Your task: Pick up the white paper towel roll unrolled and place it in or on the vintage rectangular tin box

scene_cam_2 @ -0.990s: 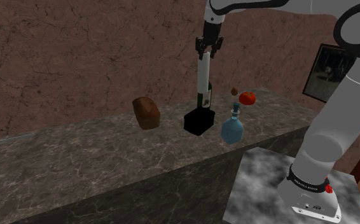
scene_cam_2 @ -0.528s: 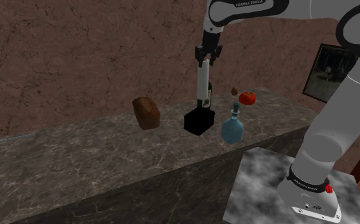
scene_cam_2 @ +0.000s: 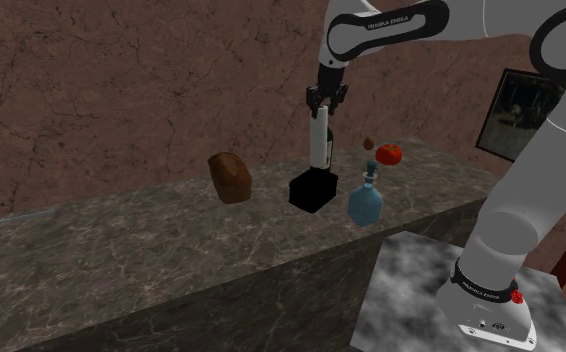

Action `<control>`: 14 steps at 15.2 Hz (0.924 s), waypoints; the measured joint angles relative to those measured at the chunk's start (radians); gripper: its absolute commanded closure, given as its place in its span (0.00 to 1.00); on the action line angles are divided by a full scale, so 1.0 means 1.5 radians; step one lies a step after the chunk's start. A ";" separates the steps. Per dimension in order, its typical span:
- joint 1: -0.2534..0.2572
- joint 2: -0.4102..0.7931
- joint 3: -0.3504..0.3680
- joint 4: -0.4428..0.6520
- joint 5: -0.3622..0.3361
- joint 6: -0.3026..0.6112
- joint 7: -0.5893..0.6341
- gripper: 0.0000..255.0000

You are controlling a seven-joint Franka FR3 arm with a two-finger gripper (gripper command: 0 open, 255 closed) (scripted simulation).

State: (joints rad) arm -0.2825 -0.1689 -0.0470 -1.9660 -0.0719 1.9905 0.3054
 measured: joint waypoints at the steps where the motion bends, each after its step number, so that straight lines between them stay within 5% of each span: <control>1: -0.001 -0.001 -0.001 -0.012 0.000 0.010 -0.001 1.00; 14: -0.001 0.008 -0.001 -0.078 -0.003 0.087 0.005 1.00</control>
State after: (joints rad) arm -0.2840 -0.1565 -0.0489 -2.0835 -0.0758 2.1207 0.3124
